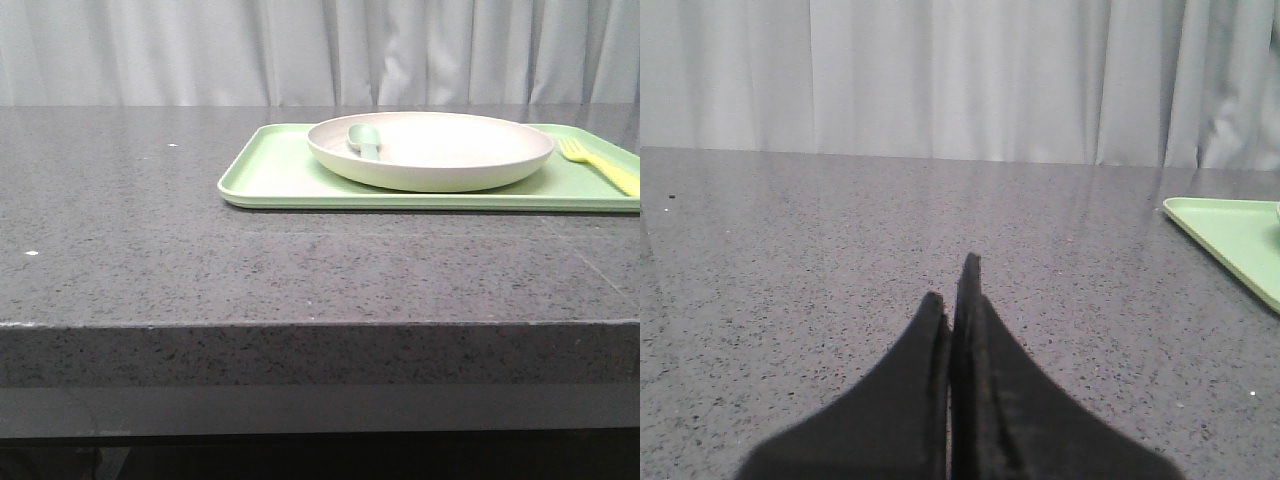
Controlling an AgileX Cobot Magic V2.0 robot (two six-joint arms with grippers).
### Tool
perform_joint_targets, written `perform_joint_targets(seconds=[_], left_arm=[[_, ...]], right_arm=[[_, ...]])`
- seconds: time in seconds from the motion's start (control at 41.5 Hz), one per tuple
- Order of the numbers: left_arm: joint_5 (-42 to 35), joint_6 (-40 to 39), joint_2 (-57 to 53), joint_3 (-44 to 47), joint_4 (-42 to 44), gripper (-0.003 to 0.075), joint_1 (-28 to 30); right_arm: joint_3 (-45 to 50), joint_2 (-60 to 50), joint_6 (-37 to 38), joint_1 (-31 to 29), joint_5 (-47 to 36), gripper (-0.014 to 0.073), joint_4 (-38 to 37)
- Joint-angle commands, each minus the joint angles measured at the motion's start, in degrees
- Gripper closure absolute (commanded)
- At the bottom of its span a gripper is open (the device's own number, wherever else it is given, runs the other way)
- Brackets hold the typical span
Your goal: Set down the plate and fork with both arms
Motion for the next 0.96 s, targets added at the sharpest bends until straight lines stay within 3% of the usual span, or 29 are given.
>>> perform_joint_targets(seconds=[0.0, 0.096, 0.94], left_arm=[[-4.8, -0.4, -1.3, 0.1, 0.0, 0.0738, -0.2], [-4.8, -0.4, -1.3, 0.1, 0.0, 0.0738, -0.2], [-4.8, -0.4, -1.2, 0.1, 0.0, 0.0738, -0.2]], right_arm=[[-0.2, -1.0, 3.4, -0.3, -5.7, 0.0715, -3.6], [-0.2, -1.0, 7.0, -0.3, -5.6, 0.0715, -6.1], [-0.2, -1.0, 7.0, -0.3, -5.0, 0.0715, -6.1]])
